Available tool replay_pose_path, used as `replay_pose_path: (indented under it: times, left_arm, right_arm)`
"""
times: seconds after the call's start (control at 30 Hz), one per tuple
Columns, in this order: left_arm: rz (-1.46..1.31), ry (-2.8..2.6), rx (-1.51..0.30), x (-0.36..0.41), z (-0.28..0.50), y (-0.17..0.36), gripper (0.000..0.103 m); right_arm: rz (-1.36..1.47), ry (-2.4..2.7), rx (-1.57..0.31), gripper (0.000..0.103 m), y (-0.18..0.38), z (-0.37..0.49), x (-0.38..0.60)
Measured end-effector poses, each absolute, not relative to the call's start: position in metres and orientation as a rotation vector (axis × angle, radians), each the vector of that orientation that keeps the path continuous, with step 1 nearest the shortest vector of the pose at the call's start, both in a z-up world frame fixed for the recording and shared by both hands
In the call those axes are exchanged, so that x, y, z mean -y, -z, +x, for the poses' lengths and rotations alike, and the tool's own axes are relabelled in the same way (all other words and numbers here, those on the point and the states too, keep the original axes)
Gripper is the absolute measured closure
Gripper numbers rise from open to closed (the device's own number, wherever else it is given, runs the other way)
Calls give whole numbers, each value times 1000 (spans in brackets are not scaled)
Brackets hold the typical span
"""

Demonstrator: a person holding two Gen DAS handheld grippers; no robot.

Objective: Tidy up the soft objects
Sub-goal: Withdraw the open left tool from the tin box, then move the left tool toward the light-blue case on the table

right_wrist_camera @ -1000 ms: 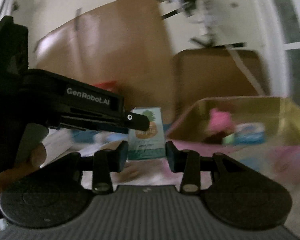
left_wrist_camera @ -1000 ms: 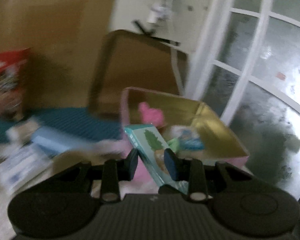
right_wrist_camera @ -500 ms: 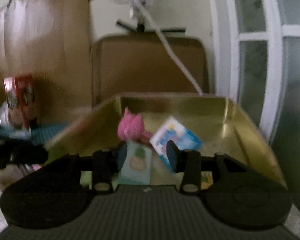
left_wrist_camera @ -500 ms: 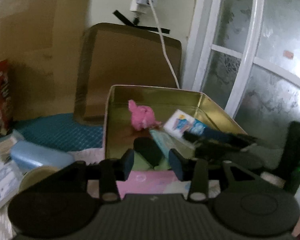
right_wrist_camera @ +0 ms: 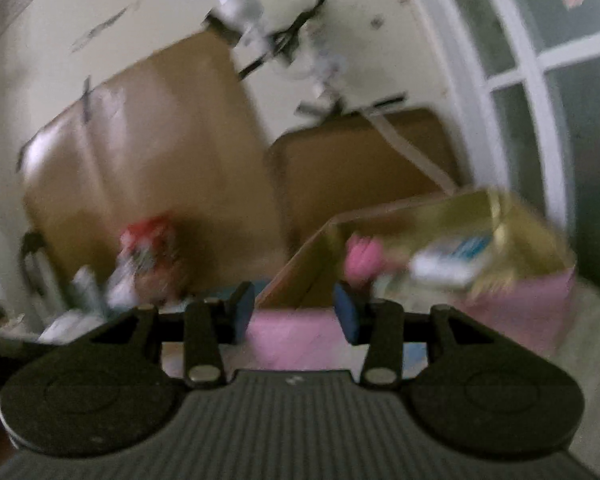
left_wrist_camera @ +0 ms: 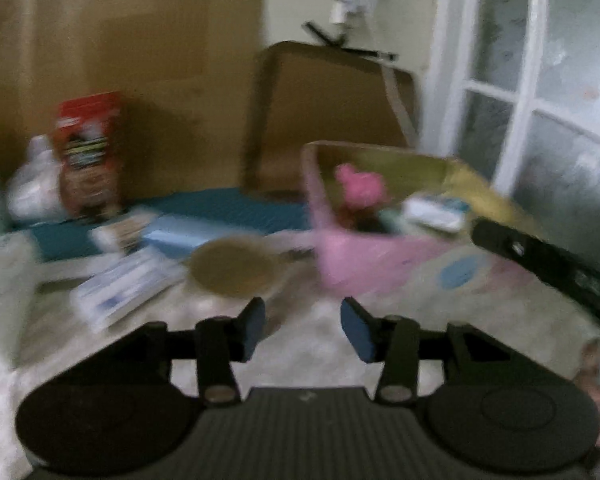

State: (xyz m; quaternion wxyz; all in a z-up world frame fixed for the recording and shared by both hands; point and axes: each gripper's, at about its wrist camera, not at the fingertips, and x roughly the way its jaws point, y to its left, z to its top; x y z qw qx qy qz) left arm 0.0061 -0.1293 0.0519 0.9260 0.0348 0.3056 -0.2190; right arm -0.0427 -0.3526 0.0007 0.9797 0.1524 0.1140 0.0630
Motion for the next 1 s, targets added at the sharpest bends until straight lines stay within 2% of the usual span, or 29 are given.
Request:
replay_pose_path:
  times: [0.27,0.6,1.0]
  left_arm:
    - [10,208,-767,47,6,7,55]
    - [7,138,-694,7,5,7,46]
    - [-51,41,-646,-44,20,11,45]
  right_arm:
    - [243,-269,-431,56,39,-39,281]
    - [165,-333,-462,56,31,-25,246]
    - [158,-403,-487,56,28,-6,218]
